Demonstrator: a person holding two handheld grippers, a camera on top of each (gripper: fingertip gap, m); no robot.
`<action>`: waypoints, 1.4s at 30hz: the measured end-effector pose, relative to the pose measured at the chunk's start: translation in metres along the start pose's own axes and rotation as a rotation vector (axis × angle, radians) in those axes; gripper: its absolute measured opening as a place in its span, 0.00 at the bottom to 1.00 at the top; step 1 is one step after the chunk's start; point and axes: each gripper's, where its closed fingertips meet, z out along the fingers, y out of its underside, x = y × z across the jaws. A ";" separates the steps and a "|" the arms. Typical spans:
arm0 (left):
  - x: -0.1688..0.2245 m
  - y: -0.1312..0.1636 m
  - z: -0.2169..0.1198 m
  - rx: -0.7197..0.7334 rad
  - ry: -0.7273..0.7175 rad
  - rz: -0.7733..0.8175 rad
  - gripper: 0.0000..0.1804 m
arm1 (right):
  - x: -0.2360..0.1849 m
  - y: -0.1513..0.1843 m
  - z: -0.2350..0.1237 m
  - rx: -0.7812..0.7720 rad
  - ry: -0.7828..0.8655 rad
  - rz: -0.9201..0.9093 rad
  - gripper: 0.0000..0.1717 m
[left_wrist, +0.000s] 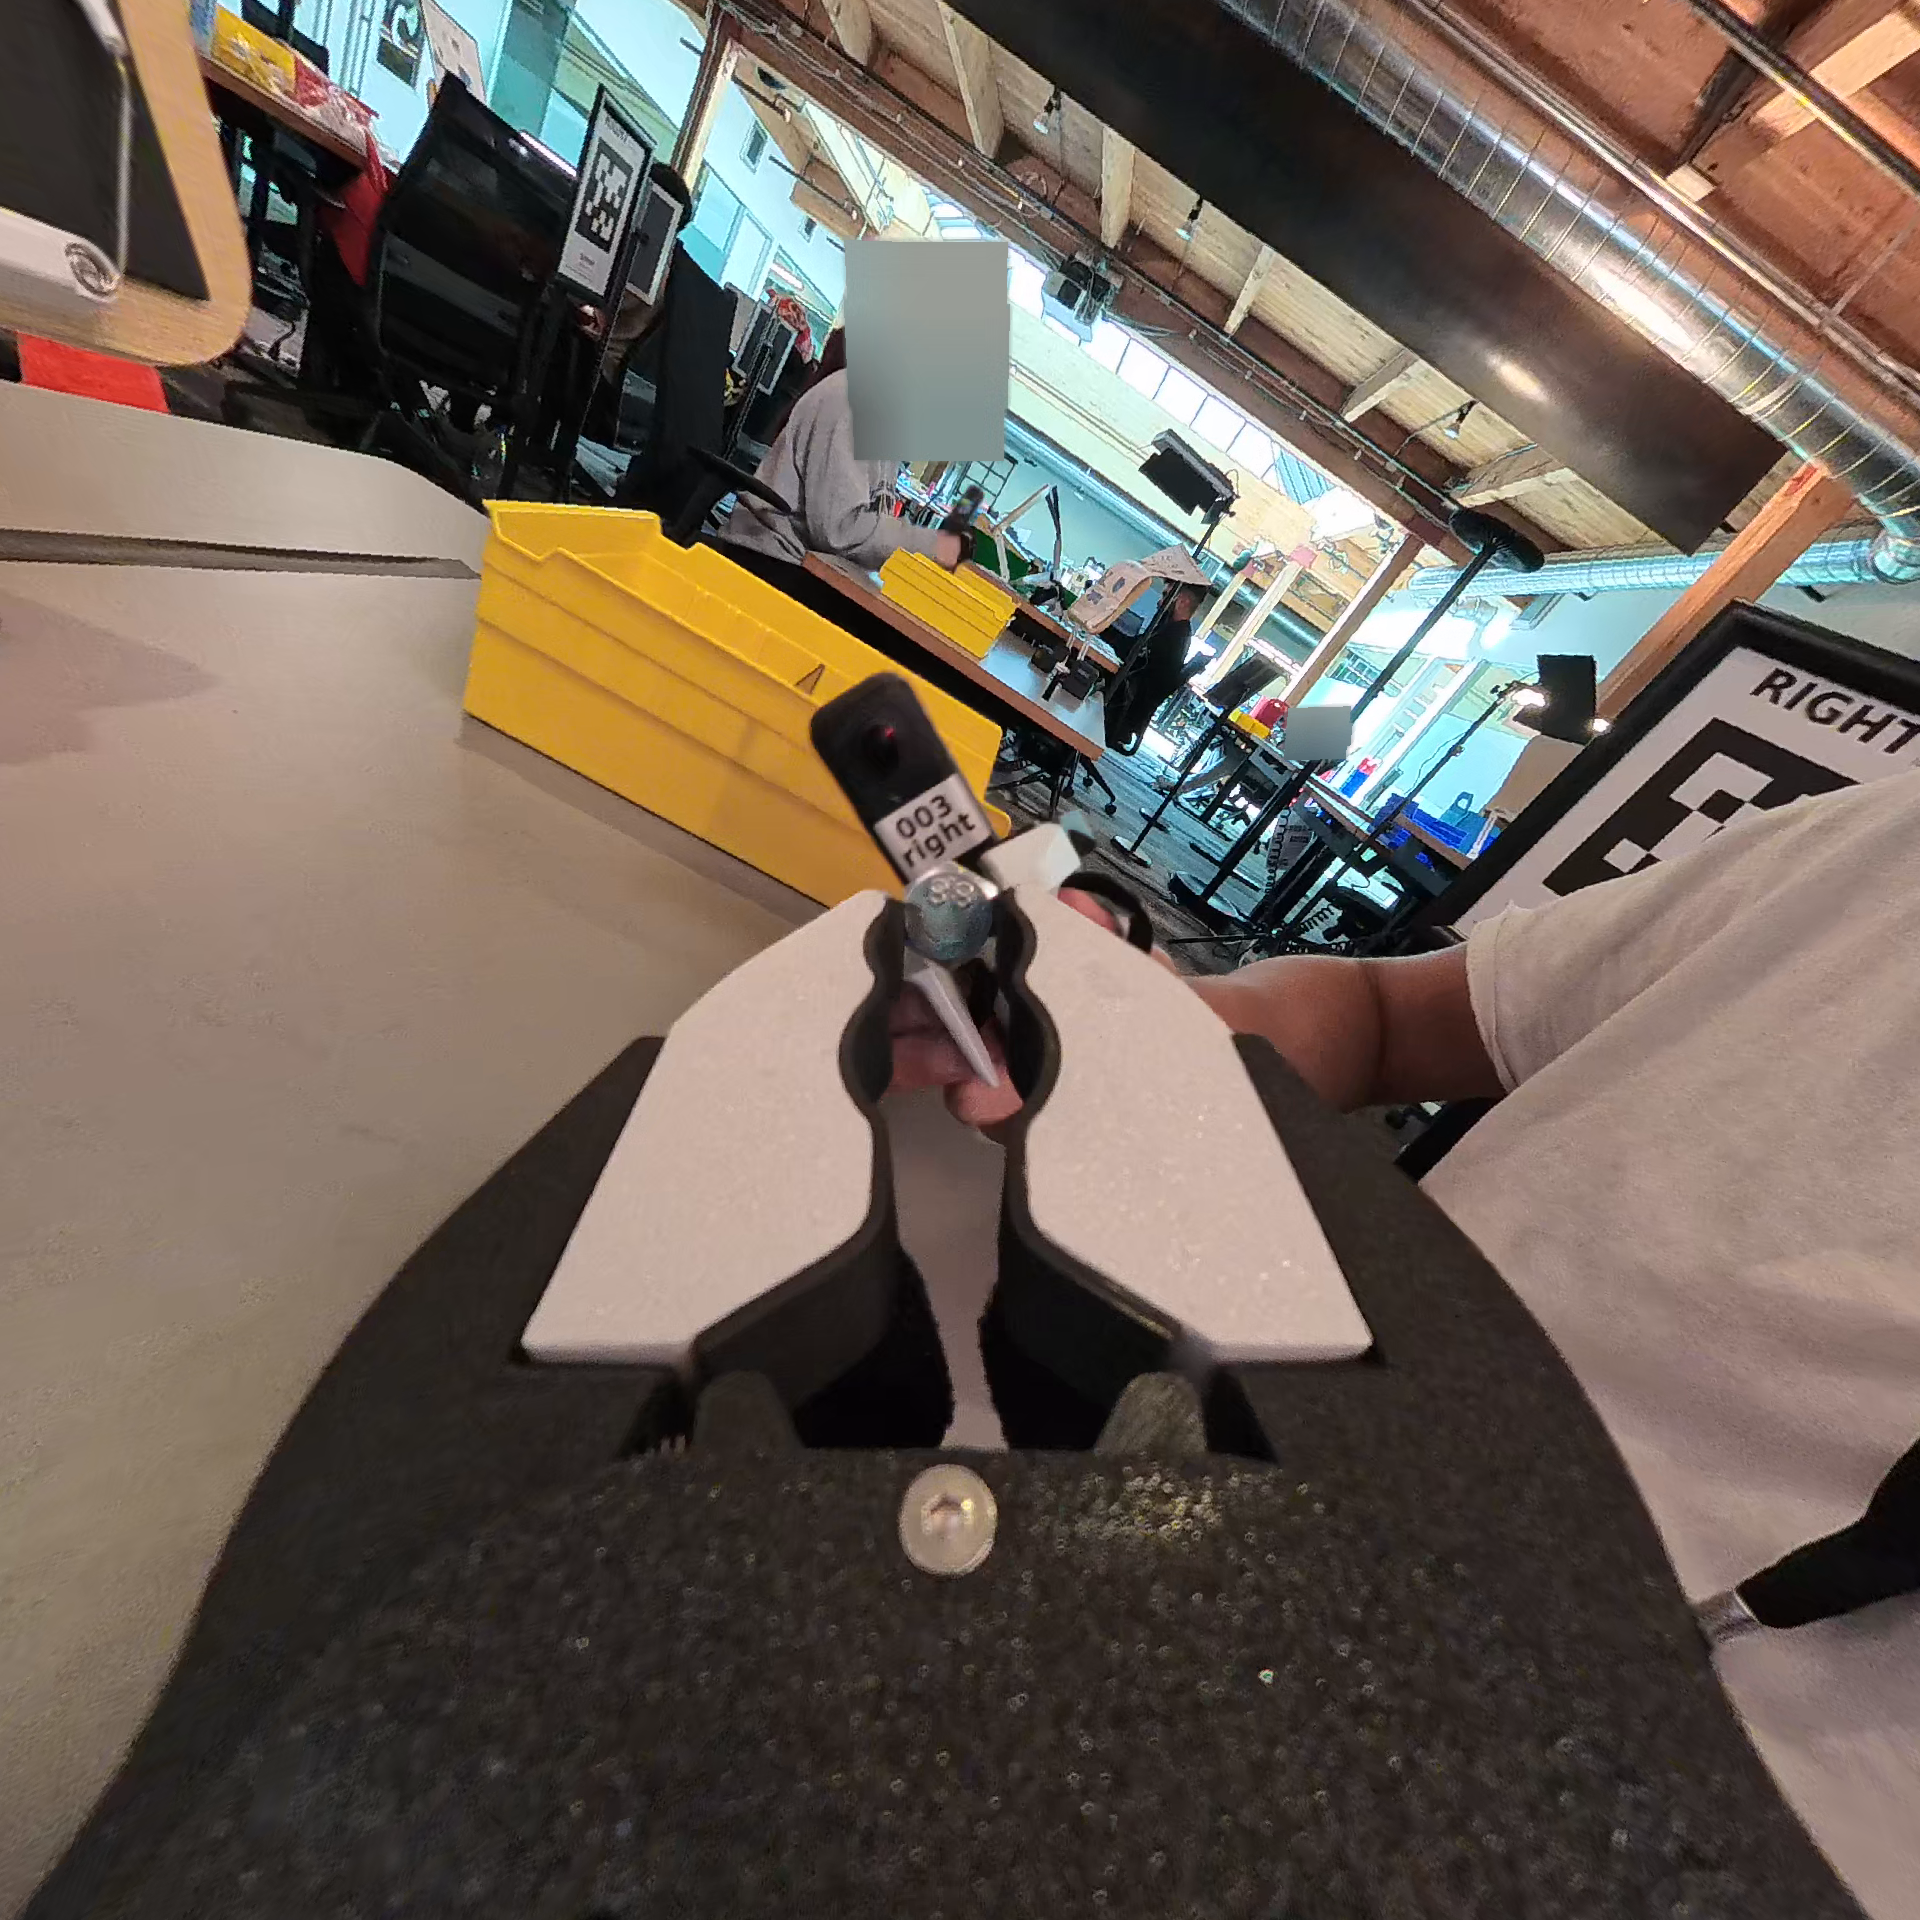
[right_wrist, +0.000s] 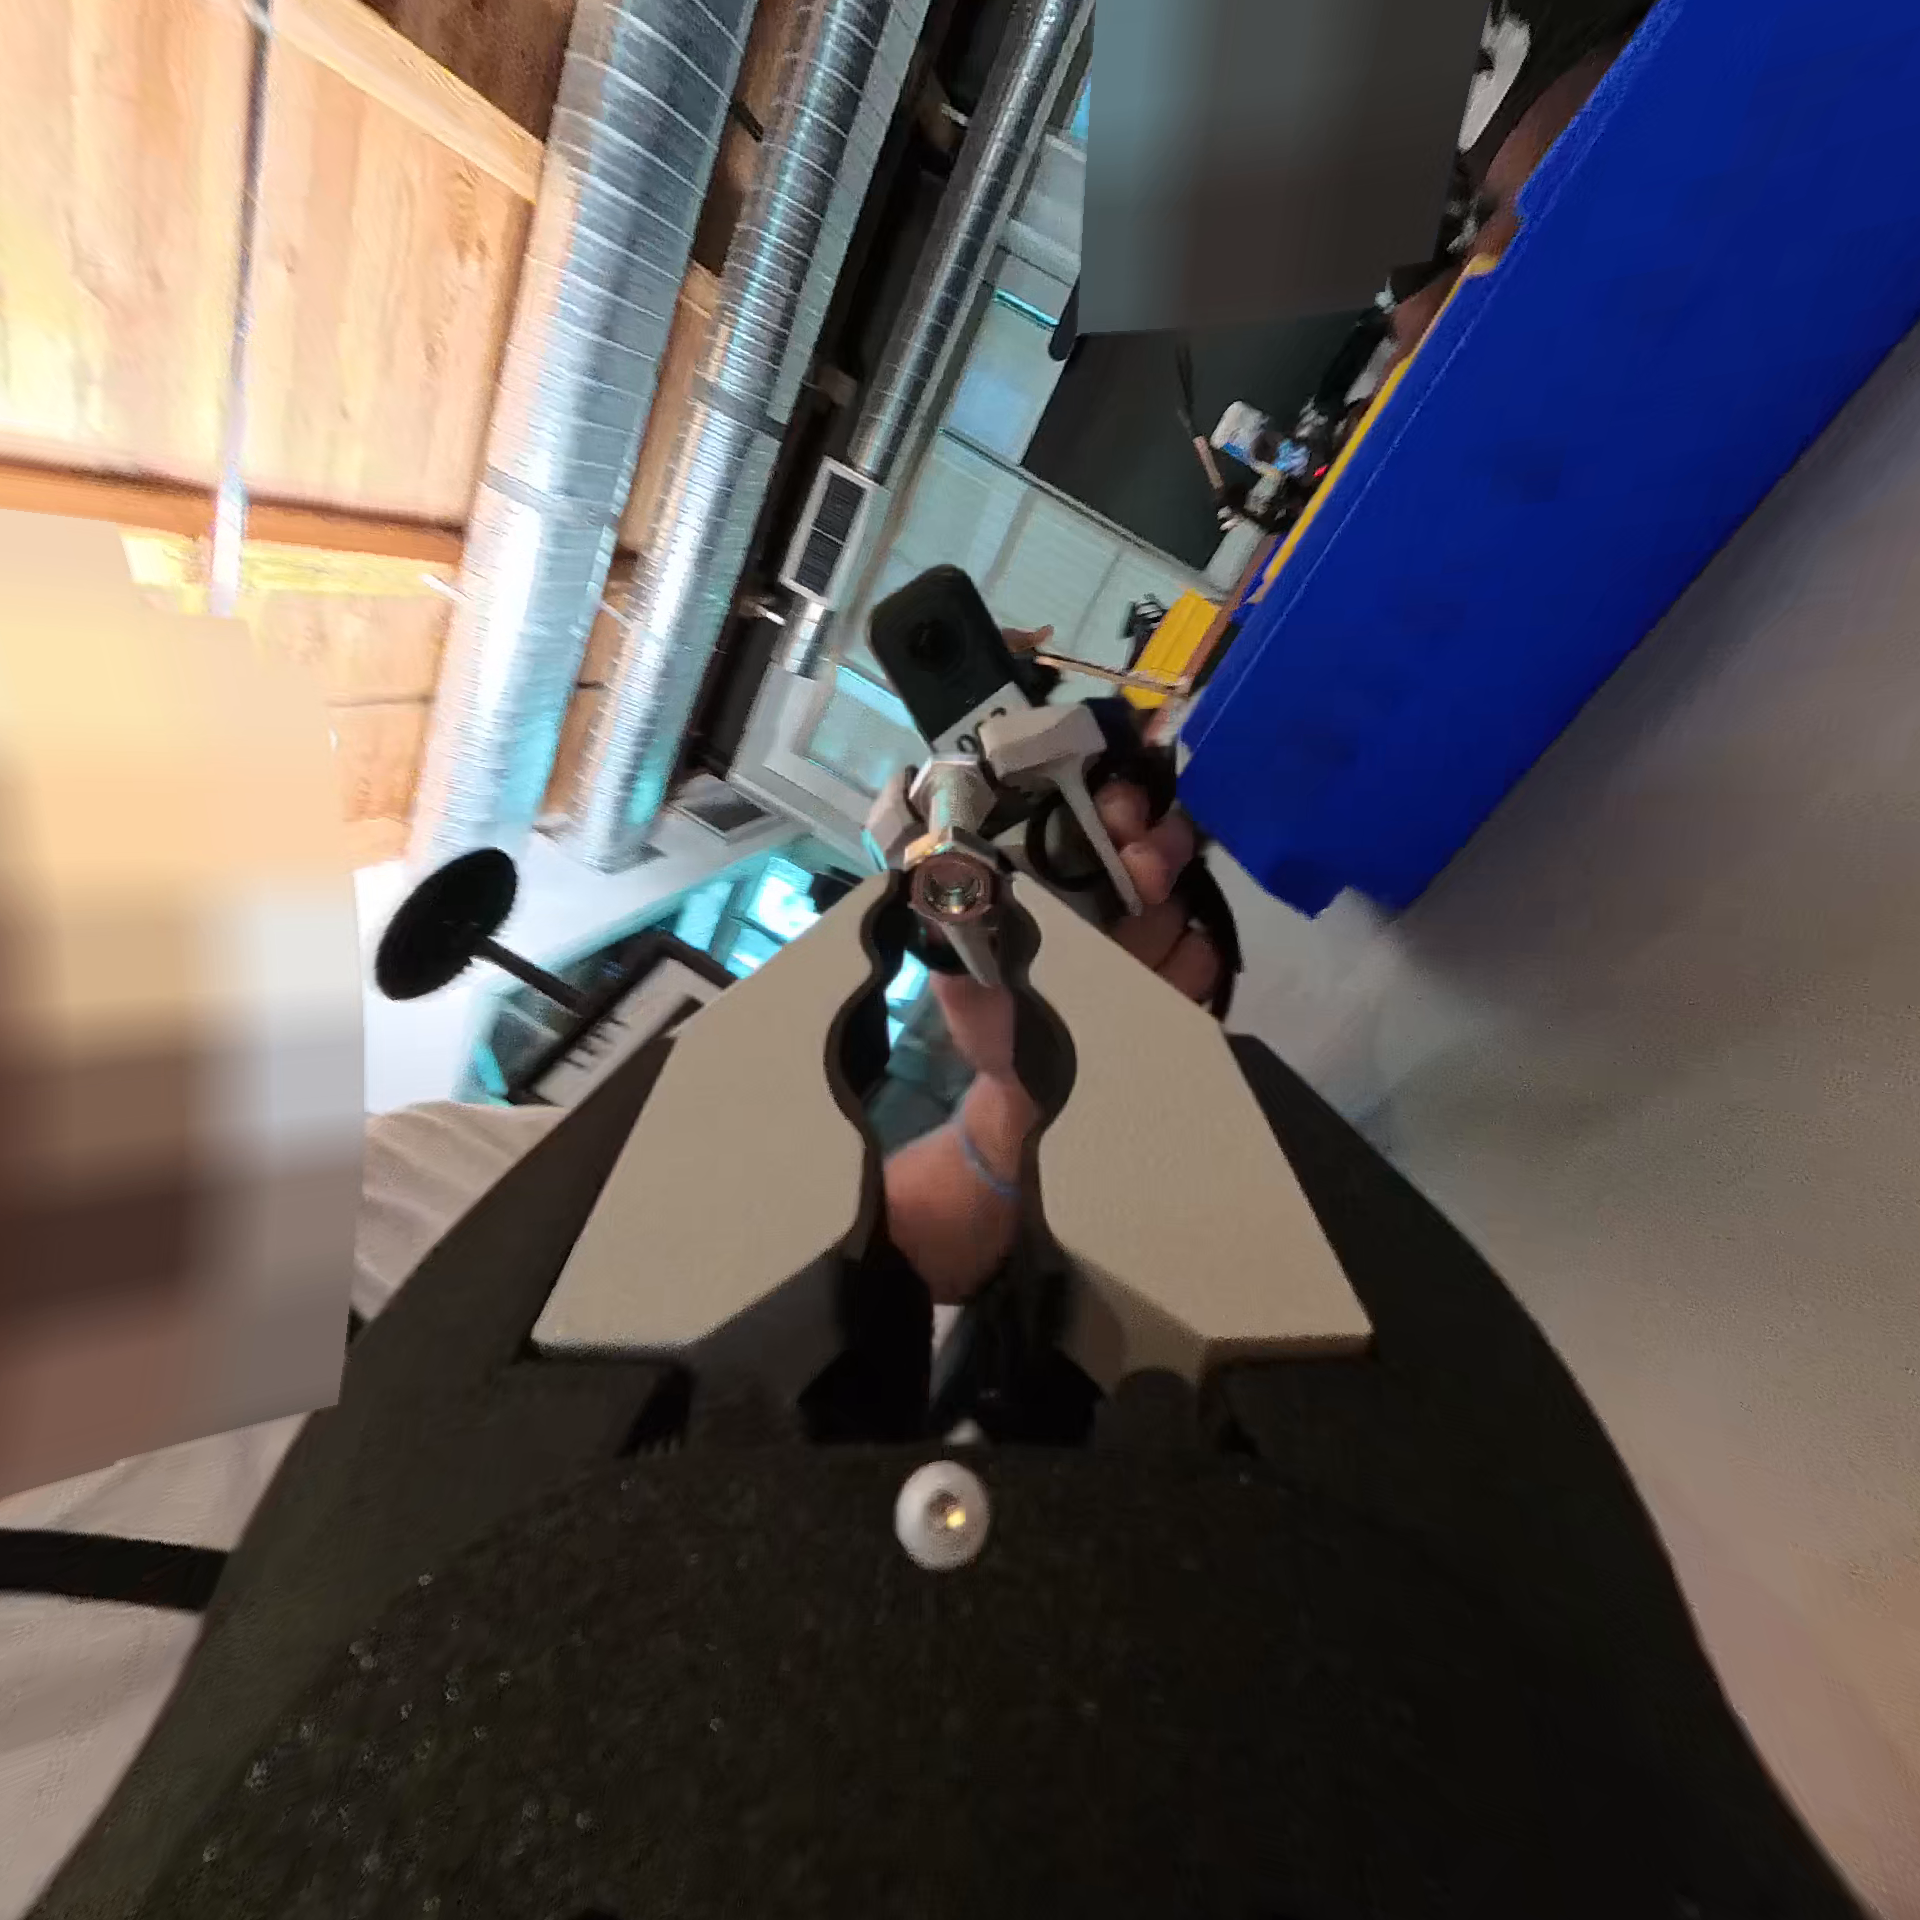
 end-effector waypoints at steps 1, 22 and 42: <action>0.000 0.000 0.000 0.002 0.006 -0.007 0.09 | -0.001 0.000 0.000 -0.011 0.035 -0.083 0.09; 0.005 -0.005 -0.001 0.057 0.126 -0.258 0.09 | -0.015 0.014 0.002 -0.378 0.739 -2.550 0.10; -0.012 0.017 0.005 -0.125 -0.143 0.107 0.09 | -0.052 -0.143 -0.287 -0.928 1.591 -0.606 0.10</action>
